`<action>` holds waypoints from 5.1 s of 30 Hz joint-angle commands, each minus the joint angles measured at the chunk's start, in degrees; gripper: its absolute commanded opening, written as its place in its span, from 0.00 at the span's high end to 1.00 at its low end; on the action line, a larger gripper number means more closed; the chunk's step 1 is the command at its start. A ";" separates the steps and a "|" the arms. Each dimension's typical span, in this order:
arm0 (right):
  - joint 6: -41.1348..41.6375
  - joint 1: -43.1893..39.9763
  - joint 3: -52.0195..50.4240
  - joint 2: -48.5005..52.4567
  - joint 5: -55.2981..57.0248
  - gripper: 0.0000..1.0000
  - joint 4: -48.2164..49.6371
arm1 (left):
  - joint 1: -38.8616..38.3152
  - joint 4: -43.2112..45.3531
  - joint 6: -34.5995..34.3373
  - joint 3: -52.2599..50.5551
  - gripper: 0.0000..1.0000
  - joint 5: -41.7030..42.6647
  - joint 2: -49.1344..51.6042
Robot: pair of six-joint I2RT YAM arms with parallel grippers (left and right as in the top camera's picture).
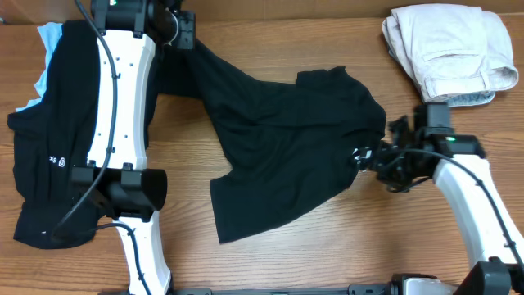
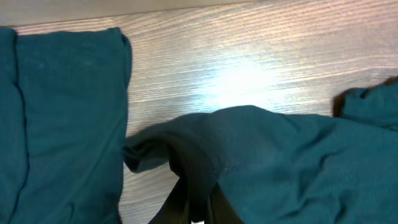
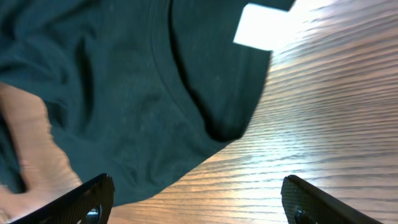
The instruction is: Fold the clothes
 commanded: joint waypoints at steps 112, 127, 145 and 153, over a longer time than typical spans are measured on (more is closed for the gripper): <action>16.48 15.39 -13.90 7.50 4.98 0.41 20.57 | -1.88 -11.56 -5.05 -5.62 0.91 -0.37 -0.66; 16.70 15.72 -13.90 7.72 6.71 0.39 20.59 | -2.54 -17.62 -5.05 -17.00 0.91 0.83 -0.79; 16.68 15.67 -13.90 7.72 8.00 0.37 20.83 | -1.20 10.05 -9.18 -31.06 0.00 -2.51 -1.01; 16.65 15.67 -13.90 7.72 7.98 0.37 20.98 | -0.83 -10.54 -10.23 -23.08 0.00 -6.36 -4.70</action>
